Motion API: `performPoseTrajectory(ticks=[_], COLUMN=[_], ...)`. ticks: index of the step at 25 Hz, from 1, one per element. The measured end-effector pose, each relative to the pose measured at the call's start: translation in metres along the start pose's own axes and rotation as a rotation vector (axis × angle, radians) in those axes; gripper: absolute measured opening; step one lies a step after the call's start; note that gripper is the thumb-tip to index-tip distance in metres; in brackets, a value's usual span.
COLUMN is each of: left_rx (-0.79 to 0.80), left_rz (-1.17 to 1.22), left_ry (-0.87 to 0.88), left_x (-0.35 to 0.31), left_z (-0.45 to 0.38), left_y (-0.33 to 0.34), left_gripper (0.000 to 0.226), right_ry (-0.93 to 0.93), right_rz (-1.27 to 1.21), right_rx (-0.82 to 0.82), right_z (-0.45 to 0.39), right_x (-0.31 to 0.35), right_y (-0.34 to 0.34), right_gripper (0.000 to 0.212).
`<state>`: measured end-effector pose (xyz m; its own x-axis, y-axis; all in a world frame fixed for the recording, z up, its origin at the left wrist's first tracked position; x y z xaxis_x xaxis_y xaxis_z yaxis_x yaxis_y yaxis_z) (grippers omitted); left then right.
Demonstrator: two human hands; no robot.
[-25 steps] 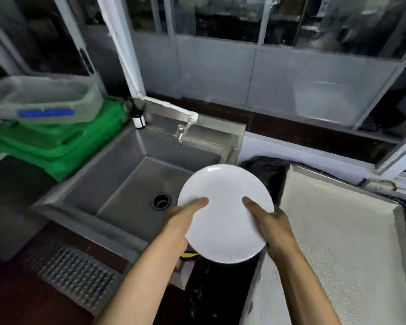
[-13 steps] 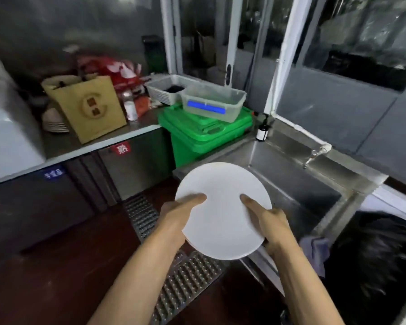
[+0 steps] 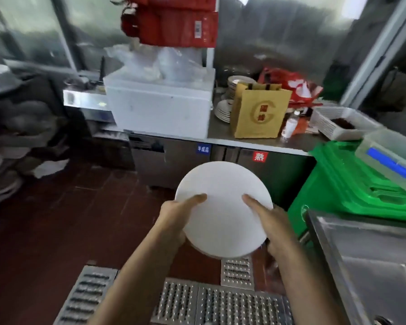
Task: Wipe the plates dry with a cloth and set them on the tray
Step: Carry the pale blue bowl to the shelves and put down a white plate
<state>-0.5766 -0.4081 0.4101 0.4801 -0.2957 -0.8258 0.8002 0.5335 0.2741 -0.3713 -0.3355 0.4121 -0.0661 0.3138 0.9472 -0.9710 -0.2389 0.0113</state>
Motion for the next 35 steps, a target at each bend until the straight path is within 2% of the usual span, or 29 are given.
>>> performPoseTrajectory(ticks=[2, 6, 11, 15, 20, 24, 27, 29, 31, 35], left_rx=[-0.102, -0.316, -0.605, -0.799, -0.998, -1.107, -1.148, -1.164, -1.183, -1.210], left_rz=[0.059, 0.182, 0.332, 0.450, 0.604, 0.646, 0.626, 0.636, 0.674, 0.766], left_ry=[0.025, 0.094, 0.158, 0.162, 0.196, 0.207, 0.216, 0.225, 0.260, 0.325], left_x=[-0.015, -0.041, -0.058, -0.049, -0.037, -0.033, -0.041, -0.048, -0.054, -0.069], left_z=[-0.001, -0.001, 0.011, 0.040, 0.086, 0.124, 0.157, 0.176, 0.194, 0.218], left_y=[-0.036, -0.102, -0.182, -0.247, -0.342, -0.428, -0.509, -0.558, -0.608, -0.691], left_gripper=[0.041, 0.039, 0.036, 0.045, 0.048, 0.055, 0.080, 0.089, 0.083, 0.050], right_ry=[0.017, 0.017, 0.052, 0.088, 0.139, 0.137, 0.117, 0.108, 0.103, 0.103], right_rz=[0.053, 0.094, 0.177, 0.236, 0.352, 0.416, 0.450, 0.470, 0.477, 0.489], right_rx=[0.097, 0.358, 0.692, 0.924, 1.179, 1.303, 1.355, 1.377, 1.399, 1.449], right_z=[-0.023, -0.064, -0.090, -0.076, -0.028, 0.022, 0.067, 0.097, 0.124, 0.167], right_x=[0.004, 0.014, 0.017, 0.001, -0.030, -0.056, -0.072, -0.079, -0.088, -0.094], right_y=[0.043, 0.137, 0.257, 0.353, 0.478, 0.576, 0.660, 0.707, 0.755, 0.845], right_gripper=[0.042, 0.030, 0.031, 0.026, 0.038, 0.039, 0.036, 0.037, 0.039, 0.038])
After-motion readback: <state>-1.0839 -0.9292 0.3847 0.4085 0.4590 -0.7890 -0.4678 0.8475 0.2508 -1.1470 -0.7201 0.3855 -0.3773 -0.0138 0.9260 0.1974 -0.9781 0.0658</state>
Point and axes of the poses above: each hand's wrist, its own z-axis away from the middle knuckle, its own y-axis out of the palm, x = y × z, the point moved 2 cm from there along -z, towards the middle knuckle, and after that the axes turned 9 degrees about x, right-handed, at the moved point
